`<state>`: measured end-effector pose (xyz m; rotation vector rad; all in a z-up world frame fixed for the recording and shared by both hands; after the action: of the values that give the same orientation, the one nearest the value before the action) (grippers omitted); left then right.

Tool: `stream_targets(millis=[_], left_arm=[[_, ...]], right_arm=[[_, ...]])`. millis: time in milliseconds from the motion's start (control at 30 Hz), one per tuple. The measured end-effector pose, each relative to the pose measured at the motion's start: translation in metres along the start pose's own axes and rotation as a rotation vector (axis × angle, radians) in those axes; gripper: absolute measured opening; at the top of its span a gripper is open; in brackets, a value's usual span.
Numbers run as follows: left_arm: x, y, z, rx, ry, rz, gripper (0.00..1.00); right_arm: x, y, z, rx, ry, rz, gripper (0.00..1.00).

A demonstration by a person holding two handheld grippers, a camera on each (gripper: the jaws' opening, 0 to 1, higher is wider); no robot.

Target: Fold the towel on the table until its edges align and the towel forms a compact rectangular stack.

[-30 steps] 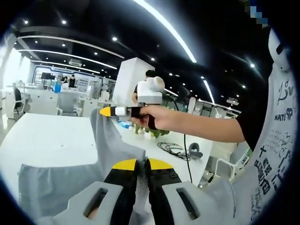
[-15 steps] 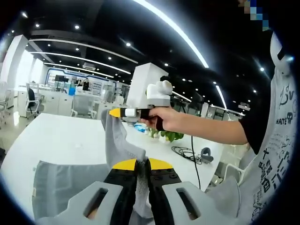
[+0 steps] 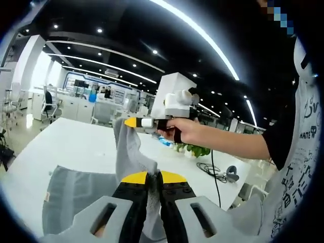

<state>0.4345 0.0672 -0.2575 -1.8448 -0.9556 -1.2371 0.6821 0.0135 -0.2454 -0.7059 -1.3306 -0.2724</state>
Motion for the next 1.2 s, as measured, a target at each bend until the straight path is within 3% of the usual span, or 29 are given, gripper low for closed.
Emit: stream_targets(millis=[633,867,1200], left_arm=[[0.003,-0.021,0.033,0.112,-0.047,-0.060,0.08],[-0.007,-0.031,0.046,0.161,-0.078,-0.060,0.08],[-0.024,-0.047,0.070,0.224,-0.136,-0.056,0.08]], right_arm=[[0.006,0.015,0.023,0.027,-0.006,-0.001,0.01],[-0.003,0.034,0.036,0.043,-0.011,0.026,0.01],[-0.025,0.080,0.064,0.089,-0.002,0.080,0.01]])
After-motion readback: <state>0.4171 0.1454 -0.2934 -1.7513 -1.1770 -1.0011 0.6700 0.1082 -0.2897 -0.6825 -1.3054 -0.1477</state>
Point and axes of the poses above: the point that each gripper's makers call its tool centre point, and the gripper's own axes: y roughly forward along the fingers, z roughly to its left, x roughly out of its top, the point moved 3 cm from there along -y, roughly backward along the fingers, and after that the axes turned 2 degrees about z, right-handed, at the moved point
